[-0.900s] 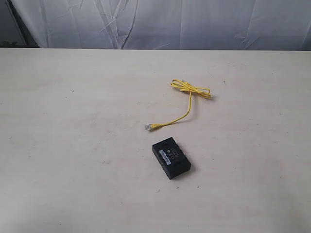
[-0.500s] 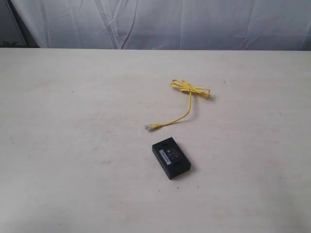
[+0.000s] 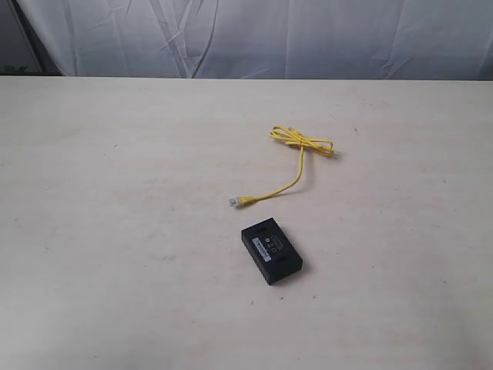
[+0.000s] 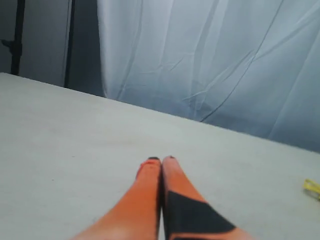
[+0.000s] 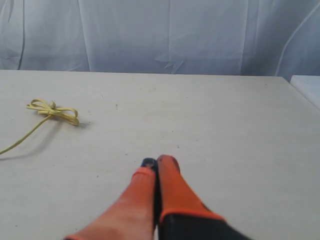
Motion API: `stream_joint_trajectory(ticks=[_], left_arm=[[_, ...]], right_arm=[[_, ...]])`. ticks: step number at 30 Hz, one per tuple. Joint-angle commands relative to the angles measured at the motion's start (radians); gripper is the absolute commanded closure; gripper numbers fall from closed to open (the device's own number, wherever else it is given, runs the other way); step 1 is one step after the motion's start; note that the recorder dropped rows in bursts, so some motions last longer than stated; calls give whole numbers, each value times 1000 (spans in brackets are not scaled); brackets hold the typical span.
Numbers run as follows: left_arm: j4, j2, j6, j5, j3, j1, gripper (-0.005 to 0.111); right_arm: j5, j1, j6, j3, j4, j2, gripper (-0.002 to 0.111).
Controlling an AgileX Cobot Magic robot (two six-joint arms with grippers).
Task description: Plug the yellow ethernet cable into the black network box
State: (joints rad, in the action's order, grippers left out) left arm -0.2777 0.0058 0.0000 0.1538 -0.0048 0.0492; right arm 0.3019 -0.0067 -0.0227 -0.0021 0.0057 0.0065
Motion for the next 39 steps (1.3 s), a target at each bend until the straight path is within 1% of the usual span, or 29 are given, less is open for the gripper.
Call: stream_joint_trajectory(ticks=[1, 5, 7, 9, 12, 14, 15, 17, 22, 23, 25, 26, 29, 31, 36, 39], left_arm=[[-182, -6, 0, -67, 5, 1, 107], [-350, -6, 0, -143, 5, 1, 107], [-399, -6, 0, -163, 5, 1, 107], [-404, -6, 0, -148, -2, -1, 107], [-399, -6, 0, -111, -57, -1, 107], [-381, 1, 6, -71, -103, -1, 107], [-367, 25, 19, -45, -133, -1, 107], [-332, 93, 59, 9, -188, -1, 107], [-337, 312, 237, 138, -335, -1, 107], [-347, 374, 281, 184, -375, -1, 107], [-378, 453, 372, 245, -427, -1, 107], [-406, 509, 444, 286, -464, -1, 107], [-496, 631, 593, 385, -541, -1, 107], [-537, 710, 667, 448, -584, -3, 107], [-558, 848, 737, 463, -651, -64, 107], [-558, 918, 761, 463, -667, -125, 107]], right_arm=[[-104, -3, -1, 2, 46, -6, 109], [-235, -3, 1, 2, 149, -6, 109], [-292, -3, 1, 2, 184, -6, 109], [-334, -3, 1, 2, 266, -6, 109], [-339, -3, 1, 2, 463, -6, 109], [-317, -3, 1, 2, 523, -6, 109], [-302, -3, 1, 2, 522, -6, 109], [-275, -3, -4, 2, 513, -6, 109], [-229, -3, -6, 2, 495, -6, 109], [-229, -3, -6, 2, 495, -6, 109], [-229, -3, -6, 2, 495, -6, 109], [-229, -3, -6, 2, 495, -6, 109], [-228, -3, -6, 2, 504, -6, 109], [-228, -3, -6, 2, 504, -6, 109], [-220, -3, -6, -67, 504, -6, 109], [-206, -3, -6, -133, 488, 36, 109]])
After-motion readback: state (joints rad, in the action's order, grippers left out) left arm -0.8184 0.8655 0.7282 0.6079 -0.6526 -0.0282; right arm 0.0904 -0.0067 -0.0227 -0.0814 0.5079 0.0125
